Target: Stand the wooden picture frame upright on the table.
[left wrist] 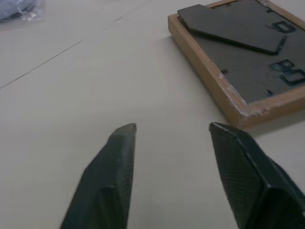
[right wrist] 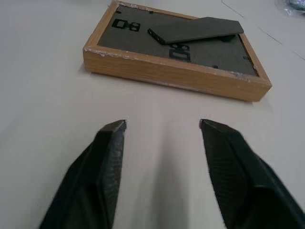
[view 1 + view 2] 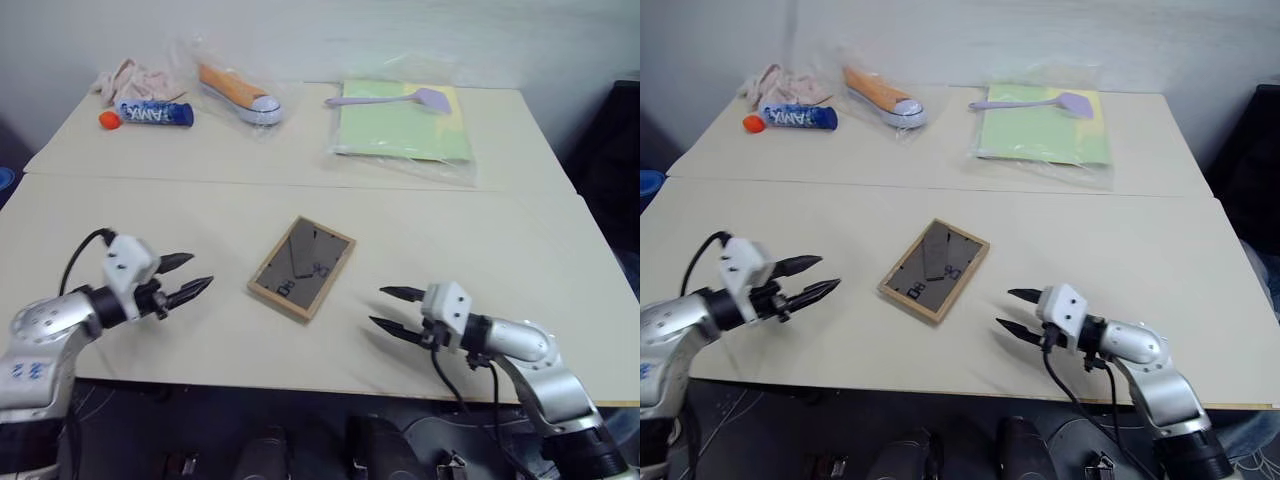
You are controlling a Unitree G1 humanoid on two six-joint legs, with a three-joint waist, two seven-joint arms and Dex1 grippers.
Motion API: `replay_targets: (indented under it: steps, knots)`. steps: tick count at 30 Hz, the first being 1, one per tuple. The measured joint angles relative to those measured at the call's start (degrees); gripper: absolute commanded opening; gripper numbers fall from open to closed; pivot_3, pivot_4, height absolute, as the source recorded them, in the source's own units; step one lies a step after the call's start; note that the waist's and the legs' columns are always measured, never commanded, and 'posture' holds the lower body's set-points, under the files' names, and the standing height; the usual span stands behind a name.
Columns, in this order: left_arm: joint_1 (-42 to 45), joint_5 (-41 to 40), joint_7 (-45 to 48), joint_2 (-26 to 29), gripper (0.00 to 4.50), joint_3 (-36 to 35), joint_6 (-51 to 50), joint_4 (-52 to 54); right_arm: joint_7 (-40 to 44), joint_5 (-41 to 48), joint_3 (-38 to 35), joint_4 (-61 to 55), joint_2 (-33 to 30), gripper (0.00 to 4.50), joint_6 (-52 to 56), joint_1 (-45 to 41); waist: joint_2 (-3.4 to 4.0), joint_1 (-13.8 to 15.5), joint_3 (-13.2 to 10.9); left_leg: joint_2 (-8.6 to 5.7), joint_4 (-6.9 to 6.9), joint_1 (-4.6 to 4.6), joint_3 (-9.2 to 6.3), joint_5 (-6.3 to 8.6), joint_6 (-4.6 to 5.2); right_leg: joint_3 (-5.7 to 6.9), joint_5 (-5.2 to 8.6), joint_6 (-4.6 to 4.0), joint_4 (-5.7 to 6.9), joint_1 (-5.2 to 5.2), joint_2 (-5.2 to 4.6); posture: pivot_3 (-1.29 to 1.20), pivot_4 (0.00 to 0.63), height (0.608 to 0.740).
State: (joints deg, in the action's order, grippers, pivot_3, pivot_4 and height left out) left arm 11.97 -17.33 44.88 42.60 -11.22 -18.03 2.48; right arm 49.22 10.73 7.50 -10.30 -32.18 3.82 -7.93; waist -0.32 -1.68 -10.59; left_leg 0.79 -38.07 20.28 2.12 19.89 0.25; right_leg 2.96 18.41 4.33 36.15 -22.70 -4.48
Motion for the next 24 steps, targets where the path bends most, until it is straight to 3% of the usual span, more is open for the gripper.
replay_targets:
  steps: [4,12,24]
  knots:
    - [9.1,5.0,-0.5,-4.4,0.35,8.0,3.2,-9.1,-2.4,-2.7,3.7,5.2,5.4,0.02,1.5,-6.0,-0.03,0.1,0.0,-0.02,-0.18,0.18,0.06,0.0,0.02,0.05,-0.02,0.05,0.1,-0.17,0.04,0.0,0.15,0.74]
    - [11.2,7.7,2.7,-6.9,0.35,13.4,6.3,-13.1,-2.3,-4.1,5.6,9.8,7.1,0.02,1.8,-10.6,-0.03,0.1,0.0,0.0,-0.6,0.19,0.04,0.0,0.03,0.03,-0.02,0.05,0.46,-0.16,0.01,0.0,0.15,0.74]
    - [3.9,4.4,4.5,-8.1,0.35,12.4,0.6,-2.7,-1.2,-4.3,5.3,13.2,7.1,0.02,1.6,-12.9,-0.03,0.0,0.0,0.0,-0.63,0.19,0.02,0.02,0.05,-0.02,-0.02,0.05,0.54,-0.16,-0.03,0.0,0.15,0.74]
